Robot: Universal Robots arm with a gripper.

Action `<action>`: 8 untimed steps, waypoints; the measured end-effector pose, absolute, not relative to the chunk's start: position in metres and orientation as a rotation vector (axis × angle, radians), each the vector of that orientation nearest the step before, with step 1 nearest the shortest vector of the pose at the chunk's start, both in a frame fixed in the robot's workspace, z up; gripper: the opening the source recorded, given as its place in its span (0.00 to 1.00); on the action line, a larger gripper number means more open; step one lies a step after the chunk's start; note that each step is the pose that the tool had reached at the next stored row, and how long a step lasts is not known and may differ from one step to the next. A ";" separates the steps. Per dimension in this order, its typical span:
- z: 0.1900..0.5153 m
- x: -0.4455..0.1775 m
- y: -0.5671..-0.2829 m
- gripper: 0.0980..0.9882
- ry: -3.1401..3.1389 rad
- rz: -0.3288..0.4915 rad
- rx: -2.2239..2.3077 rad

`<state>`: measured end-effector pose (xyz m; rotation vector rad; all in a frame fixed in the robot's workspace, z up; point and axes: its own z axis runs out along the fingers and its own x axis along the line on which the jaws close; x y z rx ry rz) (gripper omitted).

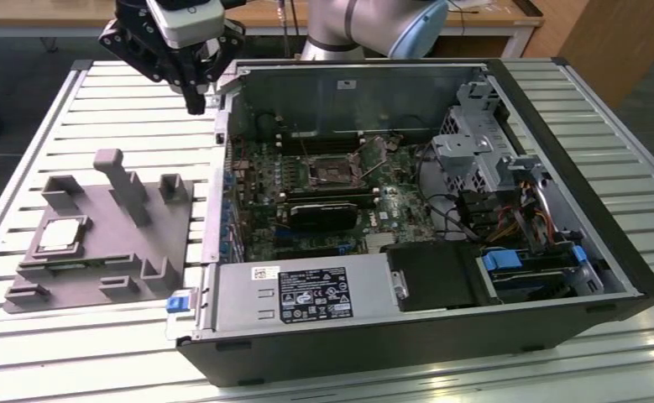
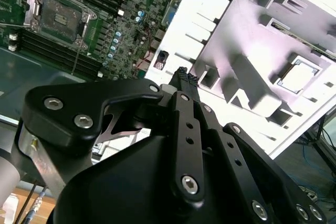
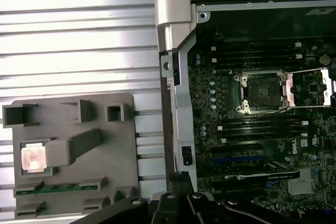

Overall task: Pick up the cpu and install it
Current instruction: 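Reach for the cpu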

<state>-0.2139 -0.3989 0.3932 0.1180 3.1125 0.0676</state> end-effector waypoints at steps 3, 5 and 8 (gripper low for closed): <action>0.393 -0.218 -0.399 0.01 3.112 0.068 0.118; 0.393 -0.220 -0.399 0.01 3.112 0.068 0.118; 0.393 -0.224 -0.399 0.01 3.112 0.068 0.118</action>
